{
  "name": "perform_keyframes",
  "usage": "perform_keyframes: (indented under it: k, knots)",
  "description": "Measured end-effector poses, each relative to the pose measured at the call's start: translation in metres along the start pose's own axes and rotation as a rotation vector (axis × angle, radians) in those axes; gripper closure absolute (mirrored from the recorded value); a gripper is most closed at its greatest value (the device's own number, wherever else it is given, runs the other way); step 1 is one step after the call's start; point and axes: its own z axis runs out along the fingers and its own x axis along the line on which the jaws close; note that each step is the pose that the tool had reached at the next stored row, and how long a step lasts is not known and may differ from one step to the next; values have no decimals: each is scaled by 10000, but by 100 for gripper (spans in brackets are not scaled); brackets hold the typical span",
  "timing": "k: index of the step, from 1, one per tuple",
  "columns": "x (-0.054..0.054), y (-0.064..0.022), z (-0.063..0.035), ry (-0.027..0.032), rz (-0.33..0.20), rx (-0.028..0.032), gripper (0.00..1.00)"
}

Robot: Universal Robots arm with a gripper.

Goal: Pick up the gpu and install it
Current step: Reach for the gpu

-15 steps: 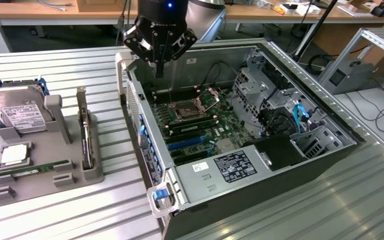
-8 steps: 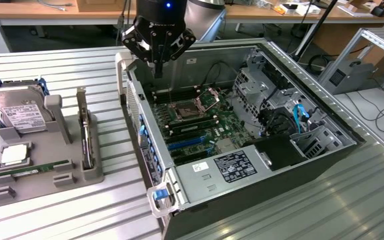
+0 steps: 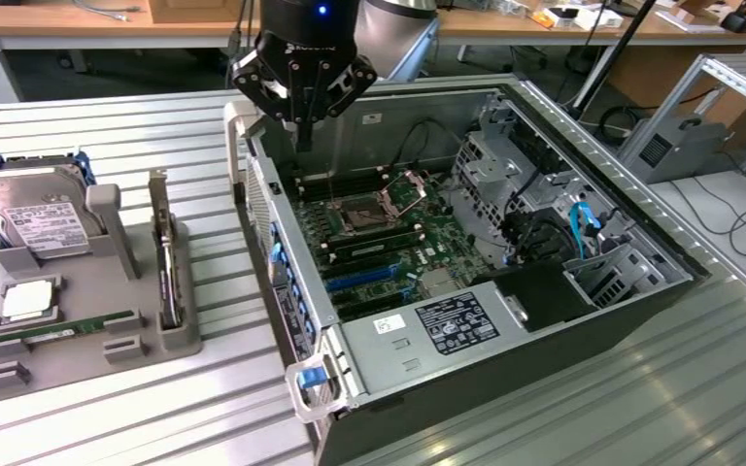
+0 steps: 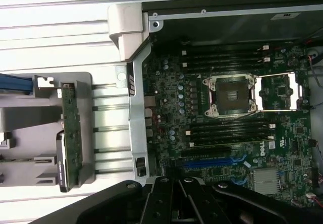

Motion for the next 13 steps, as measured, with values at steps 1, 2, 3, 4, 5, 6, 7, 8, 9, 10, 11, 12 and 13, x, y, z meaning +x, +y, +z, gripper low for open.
perform_keyframes:
  k: [1,2,3,4,5,6,7,8,9,10,11,12,13]
  knots:
    - [4,0,0,0,0,0,89]
    - [9,-1,0,0,0,0,89]
    - [14,-1,-1,0,0,1,89]
    - [19,-1,-1,0,0,0,89]
    - [24,-2,-1,0,-1,0,89]
    - [27,-2,-1,0,0,1,89]
    - [31,-2,-1,0,0,1,89]
    - [34,-3,-1,0,0,1,89]
    - [38,-3,-1,0,-1,0,89]
    - [42,-3,-1,0,0,1,89]
    - [44,-3,-1,0,0,0,89]
    - [47,-4,-1,0,0,0,89]
    - [49,-4,-2,0,0,0,89]
